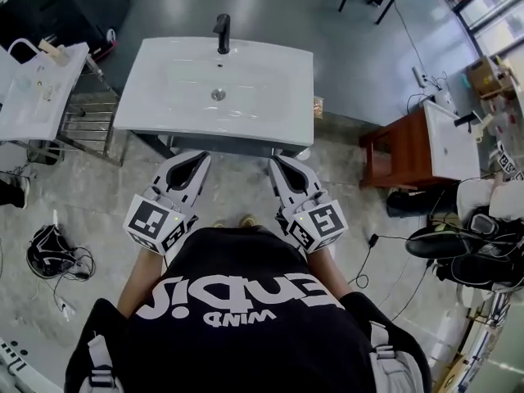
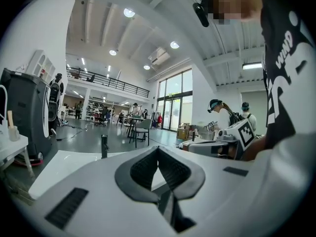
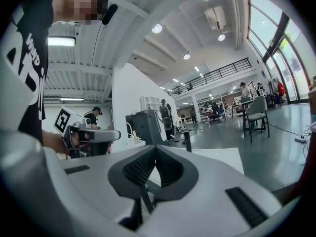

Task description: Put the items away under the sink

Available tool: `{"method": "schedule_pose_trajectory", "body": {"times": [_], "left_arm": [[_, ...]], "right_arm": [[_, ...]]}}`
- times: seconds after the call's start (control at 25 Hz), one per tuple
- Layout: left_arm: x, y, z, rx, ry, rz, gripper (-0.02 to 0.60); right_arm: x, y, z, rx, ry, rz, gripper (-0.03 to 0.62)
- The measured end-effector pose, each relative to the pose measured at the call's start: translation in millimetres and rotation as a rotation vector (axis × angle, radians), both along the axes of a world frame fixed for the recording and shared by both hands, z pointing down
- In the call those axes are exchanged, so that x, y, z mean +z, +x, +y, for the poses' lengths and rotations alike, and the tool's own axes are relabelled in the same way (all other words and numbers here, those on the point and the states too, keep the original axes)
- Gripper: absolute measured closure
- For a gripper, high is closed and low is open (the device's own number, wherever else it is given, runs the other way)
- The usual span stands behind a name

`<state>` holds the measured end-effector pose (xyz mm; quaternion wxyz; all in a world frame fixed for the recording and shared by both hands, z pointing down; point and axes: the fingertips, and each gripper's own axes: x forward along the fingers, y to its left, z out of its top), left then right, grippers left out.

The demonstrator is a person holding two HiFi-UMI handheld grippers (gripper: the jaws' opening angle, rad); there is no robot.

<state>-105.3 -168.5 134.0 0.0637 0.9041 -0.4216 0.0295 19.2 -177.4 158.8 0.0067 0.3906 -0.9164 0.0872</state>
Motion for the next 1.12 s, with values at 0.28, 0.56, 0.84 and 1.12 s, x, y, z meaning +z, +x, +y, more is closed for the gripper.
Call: {"method": "schedule_pose_trajectory", "body": {"times": [0.28, 0.56, 0.84, 1.12], "left_arm": [[1, 2, -4, 0.003, -0.002, 0.01, 0.561], [-1, 1, -9, -0.019, -0.004, 0.017, 0.561], [-1, 7, -9, -0.015, -0.004, 0.02, 0.561], [1, 8, -8, -0.012, -0.01, 0.015, 0.561]], "right_arm": [[-3, 3, -3, 0.013, 0.018, 0.007, 0.576], [-6, 8, -7, 0.016, 0.021, -0.001, 0.576], [-9, 15, -7, 0.027, 0.027, -0.006, 0.576], [-12, 21, -8, 0.044, 0.028, -0.016, 0.576]]}}
